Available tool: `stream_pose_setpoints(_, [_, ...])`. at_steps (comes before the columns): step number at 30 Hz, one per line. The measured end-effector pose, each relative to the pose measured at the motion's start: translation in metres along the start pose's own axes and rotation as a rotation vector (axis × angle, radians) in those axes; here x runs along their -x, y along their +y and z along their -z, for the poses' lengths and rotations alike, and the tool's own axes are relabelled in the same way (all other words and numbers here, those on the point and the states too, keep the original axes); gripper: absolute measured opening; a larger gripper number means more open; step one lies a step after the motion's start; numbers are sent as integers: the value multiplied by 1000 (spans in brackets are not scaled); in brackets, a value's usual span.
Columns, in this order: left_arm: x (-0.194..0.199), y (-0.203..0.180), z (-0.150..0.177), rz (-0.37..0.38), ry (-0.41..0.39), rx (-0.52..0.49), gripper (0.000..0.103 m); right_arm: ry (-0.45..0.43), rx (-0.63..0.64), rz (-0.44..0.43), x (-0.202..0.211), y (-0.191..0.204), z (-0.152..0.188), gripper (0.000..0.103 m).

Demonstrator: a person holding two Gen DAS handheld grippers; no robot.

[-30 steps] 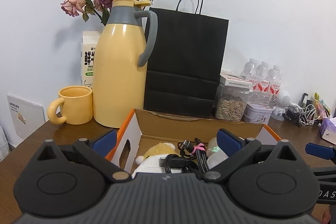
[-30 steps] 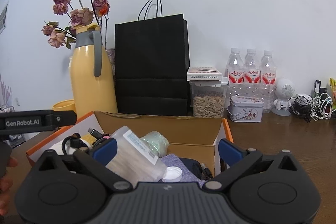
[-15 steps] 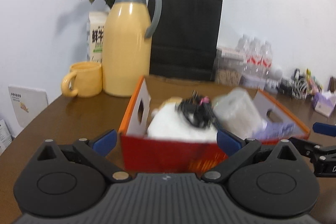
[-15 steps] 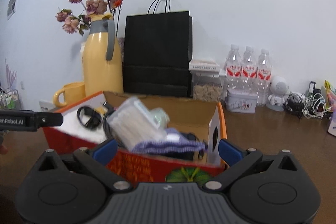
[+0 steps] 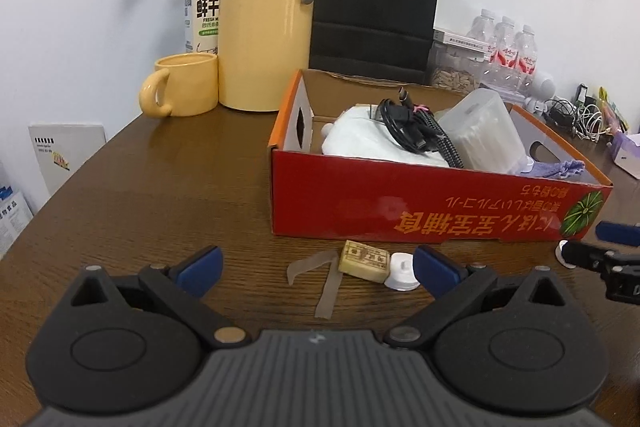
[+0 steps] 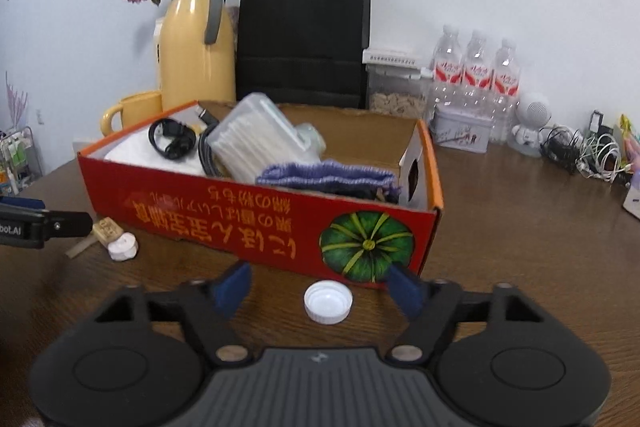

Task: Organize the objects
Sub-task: 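Withdraw both tools back over the table, then grasp the white bottle cap with the right tool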

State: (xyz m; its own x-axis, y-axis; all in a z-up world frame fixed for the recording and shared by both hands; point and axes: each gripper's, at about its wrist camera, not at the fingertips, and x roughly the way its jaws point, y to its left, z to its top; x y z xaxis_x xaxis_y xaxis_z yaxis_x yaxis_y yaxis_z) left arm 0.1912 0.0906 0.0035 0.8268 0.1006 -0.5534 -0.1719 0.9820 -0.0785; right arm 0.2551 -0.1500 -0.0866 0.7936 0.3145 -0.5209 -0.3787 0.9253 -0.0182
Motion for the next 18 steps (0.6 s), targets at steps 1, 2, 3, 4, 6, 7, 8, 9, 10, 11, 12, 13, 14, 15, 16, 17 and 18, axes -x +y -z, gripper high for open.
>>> stream_pose_setpoints(1, [0, 0, 0, -1, 0, 0, 103, 12, 1, -1, -2, 0, 0, 63])
stream_pose_setpoints(2, [1, 0, 1, -1, 0, -2, 103, 22, 1, 0, -4, 0, 1, 60])
stream_pose_setpoints(3, [1, -1, 1, -1, -1, -6, 103, 33, -1, 0, -6, 0, 1, 58])
stream_pose_setpoints(4, [1, -2, 1, 0, -1, -10, 103, 41, -4, 0, -8, 0, 1, 55])
stream_pose_setpoints(6, [1, -4, 1, 2, -1, -18, 103, 54, -13, 5, -11, -1, 2, 52])
stream_pose_setpoints(7, [1, -5, 1, 3, 0, -21, 103, 60, -18, 5, -12, -2, 3, 51])
stream_pose_setpoints(8, [2, -5, 1, 5, -1, -24, 103, 66, -23, 5, -14, -2, 3, 49])
stream_pose_setpoints(9, [2, -6, 1, 7, -2, -25, 103, 73, -26, 6, -15, -3, 3, 48])
stream_pose_setpoints(10, [3, -6, 1, 8, -4, -26, 103, 81, -28, 8, -17, -3, 4, 46])
stream_pose_setpoints(11, [3, -6, 1, 10, -6, -26, 103, 92, -31, 8, -18, -4, 4, 42])
stream_pose_setpoints(12, [4, -7, 2, 12, -7, -26, 103, 92, -40, 0, -19, -5, 4, 39])
stream_pose_setpoints(13, [4, -7, 2, 13, -9, -26, 103, 93, -47, -3, -19, -6, 4, 33])
stream_pose_setpoints(14, [4, -7, 2, 14, -10, -26, 103, 92, -51, -4, -19, -7, 4, 27])
stream_pose_setpoints(15, [4, -7, 2, 15, -10, -26, 103, 90, -53, -5, -19, -7, 4, 28])
stream_pose_setpoints(16, [5, -7, 2, 15, -10, -27, 103, 90, -53, -5, -19, -7, 4, 27])
stream_pose_setpoints(17, [5, -7, 2, 16, -11, -28, 103, 90, -52, -5, -19, -7, 4, 27])
stream_pose_setpoints(18, [5, -7, 2, 16, -11, -28, 103, 88, -51, -3, -18, -7, 4, 27])
